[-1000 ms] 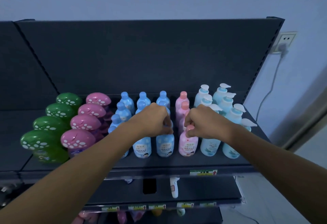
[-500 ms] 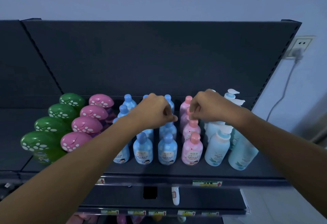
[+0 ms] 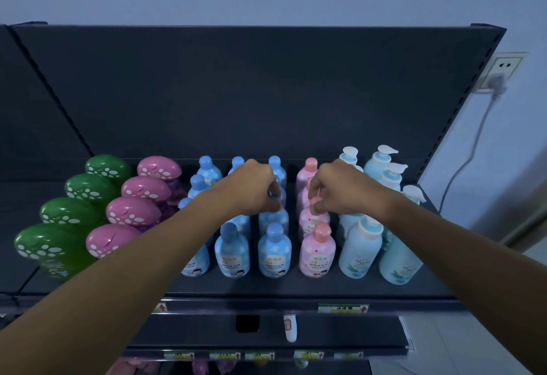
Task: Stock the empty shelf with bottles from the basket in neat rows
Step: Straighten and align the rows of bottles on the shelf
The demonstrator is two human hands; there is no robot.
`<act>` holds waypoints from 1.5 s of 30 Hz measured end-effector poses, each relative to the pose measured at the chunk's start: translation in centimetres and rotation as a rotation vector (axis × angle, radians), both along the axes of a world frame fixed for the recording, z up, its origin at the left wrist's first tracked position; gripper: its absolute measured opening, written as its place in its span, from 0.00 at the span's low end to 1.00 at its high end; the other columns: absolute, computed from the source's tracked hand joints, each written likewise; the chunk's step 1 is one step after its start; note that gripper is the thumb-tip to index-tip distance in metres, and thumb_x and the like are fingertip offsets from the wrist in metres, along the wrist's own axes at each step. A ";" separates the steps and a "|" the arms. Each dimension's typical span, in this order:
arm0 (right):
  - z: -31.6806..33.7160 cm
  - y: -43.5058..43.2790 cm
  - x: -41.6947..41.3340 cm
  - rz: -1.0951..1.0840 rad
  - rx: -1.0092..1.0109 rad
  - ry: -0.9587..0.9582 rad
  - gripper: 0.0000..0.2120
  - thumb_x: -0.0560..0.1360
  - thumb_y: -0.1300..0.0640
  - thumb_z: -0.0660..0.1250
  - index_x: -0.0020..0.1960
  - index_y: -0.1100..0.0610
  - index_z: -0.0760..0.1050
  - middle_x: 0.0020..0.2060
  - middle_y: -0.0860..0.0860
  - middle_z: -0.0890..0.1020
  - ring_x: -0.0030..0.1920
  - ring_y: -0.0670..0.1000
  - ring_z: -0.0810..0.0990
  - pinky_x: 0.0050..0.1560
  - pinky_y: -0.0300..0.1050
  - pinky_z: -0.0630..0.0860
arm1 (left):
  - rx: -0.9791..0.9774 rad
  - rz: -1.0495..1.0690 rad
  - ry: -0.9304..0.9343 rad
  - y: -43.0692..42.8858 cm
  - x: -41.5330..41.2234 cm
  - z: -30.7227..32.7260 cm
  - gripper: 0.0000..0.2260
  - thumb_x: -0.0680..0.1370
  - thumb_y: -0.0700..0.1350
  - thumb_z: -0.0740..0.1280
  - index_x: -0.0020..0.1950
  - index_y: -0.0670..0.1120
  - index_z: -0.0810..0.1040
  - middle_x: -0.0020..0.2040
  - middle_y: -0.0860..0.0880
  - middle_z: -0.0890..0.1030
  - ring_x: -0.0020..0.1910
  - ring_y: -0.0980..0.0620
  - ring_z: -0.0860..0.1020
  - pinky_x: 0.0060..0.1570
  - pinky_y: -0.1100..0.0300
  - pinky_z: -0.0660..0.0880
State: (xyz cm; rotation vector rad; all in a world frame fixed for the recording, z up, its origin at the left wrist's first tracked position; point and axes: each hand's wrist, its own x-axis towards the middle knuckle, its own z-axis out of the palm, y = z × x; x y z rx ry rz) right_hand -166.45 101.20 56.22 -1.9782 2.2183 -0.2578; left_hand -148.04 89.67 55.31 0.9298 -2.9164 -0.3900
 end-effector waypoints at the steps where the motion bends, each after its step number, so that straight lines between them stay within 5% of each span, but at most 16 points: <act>1: 0.0 0.0 0.0 -0.001 0.000 0.000 0.11 0.68 0.53 0.78 0.49 0.51 0.85 0.38 0.45 0.77 0.44 0.48 0.77 0.31 0.34 0.64 | 0.001 0.006 0.005 0.1 0.0 0.0 0.19 0.72 0.50 0.75 0.24 0.55 0.71 0.23 0.71 0.71 0.29 0.59 0.70 0.31 0.64 0.65; 8: -0.1 -0.2 -0.1 -0.011 0.009 0.001 0.12 0.67 0.50 0.79 0.49 0.50 0.85 0.36 0.42 0.76 0.43 0.47 0.78 0.33 0.35 0.66 | 0.029 -0.010 0.036 0.3 -0.5 0.0 0.22 0.72 0.46 0.75 0.22 0.49 0.70 0.21 0.59 0.71 0.26 0.55 0.66 0.30 0.64 0.63; 12: 0.7 -1.3 -0.6 -0.110 -0.091 -0.040 0.11 0.66 0.45 0.77 0.42 0.51 0.84 0.33 0.42 0.79 0.40 0.46 0.78 0.40 0.42 0.76 | 0.037 0.030 -0.016 0.0 -0.6 0.9 0.11 0.71 0.56 0.76 0.44 0.50 0.86 0.35 0.53 0.80 0.39 0.54 0.78 0.42 0.55 0.79; 16: 0.9 -2.9 -1.0 -0.192 -0.109 -0.019 0.12 0.68 0.49 0.76 0.50 0.51 0.83 0.44 0.50 0.83 0.48 0.52 0.80 0.46 0.46 0.78 | -0.068 0.153 0.069 -1.5 -1.3 1.9 0.15 0.74 0.58 0.73 0.35 0.49 0.81 0.37 0.48 0.81 0.39 0.47 0.80 0.39 0.54 0.79; 21: 0.1 -3.7 -0.6 -0.181 0.001 -0.019 0.14 0.67 0.52 0.78 0.53 0.50 0.84 0.49 0.52 0.83 0.49 0.54 0.82 0.49 0.46 0.80 | -0.019 0.145 -0.022 -2.5 -2.0 1.3 0.19 0.73 0.57 0.75 0.62 0.52 0.81 0.55 0.47 0.80 0.52 0.46 0.80 0.54 0.49 0.80; 37: -0.1 -4.0 -0.9 -0.220 0.002 0.033 0.13 0.68 0.53 0.78 0.52 0.53 0.86 0.48 0.53 0.85 0.49 0.55 0.83 0.49 0.47 0.81 | 0.025 0.168 0.070 -2.4 -2.2 0.0 0.15 0.75 0.51 0.75 0.61 0.50 0.84 0.51 0.50 0.85 0.51 0.52 0.82 0.53 0.55 0.80; 41: 0.9 -3.1 -1.1 -0.206 -0.015 -0.006 0.18 0.67 0.49 0.78 0.56 0.53 0.84 0.46 0.53 0.84 0.49 0.55 0.82 0.50 0.49 0.81 | 0.016 0.169 0.023 -2.0 -2.0 0.4 0.19 0.74 0.52 0.75 0.63 0.49 0.82 0.53 0.48 0.84 0.53 0.48 0.82 0.53 0.53 0.80; 45: 4.0 -0.2 -1.7 -0.209 -0.147 -0.029 0.13 0.69 0.46 0.77 0.51 0.51 0.86 0.42 0.48 0.86 0.48 0.51 0.83 0.52 0.47 0.80 | -0.084 0.182 0.067 -0.5 -2.1 1.7 0.14 0.74 0.52 0.73 0.57 0.48 0.83 0.50 0.46 0.83 0.52 0.42 0.81 0.51 0.48 0.80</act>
